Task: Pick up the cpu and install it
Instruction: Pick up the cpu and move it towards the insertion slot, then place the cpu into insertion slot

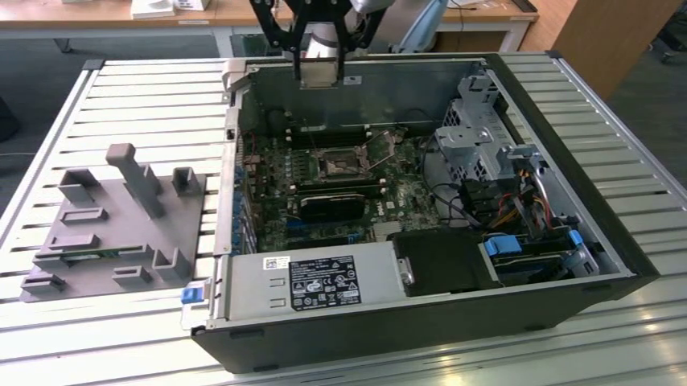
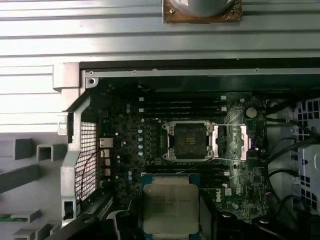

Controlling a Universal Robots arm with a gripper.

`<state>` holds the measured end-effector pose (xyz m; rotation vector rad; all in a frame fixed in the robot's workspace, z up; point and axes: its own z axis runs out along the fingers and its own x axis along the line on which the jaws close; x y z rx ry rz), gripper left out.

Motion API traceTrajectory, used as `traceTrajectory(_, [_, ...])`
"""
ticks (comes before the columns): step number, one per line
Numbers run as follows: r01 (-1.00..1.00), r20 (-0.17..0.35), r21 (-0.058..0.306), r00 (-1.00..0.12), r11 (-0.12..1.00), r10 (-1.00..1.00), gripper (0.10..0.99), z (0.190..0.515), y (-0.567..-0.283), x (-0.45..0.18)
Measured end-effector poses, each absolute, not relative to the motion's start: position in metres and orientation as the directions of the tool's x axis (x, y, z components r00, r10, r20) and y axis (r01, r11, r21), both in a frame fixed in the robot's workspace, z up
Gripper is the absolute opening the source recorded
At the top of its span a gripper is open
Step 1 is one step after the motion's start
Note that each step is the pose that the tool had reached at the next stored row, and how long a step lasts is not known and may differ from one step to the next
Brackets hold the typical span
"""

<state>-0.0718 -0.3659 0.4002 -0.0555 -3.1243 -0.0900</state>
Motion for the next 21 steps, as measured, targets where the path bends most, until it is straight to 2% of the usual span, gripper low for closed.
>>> traceTrajectory(9, [0.036, 0.008, 0.058, -0.999, 0.998, 0.035, 0.541, 0.399, -0.366, -0.047])
traceTrajectory(21, [0.094, 0.008, 0.058, -0.996, 0.994, 0.094, 0.541, 0.398, -0.366, -0.043])
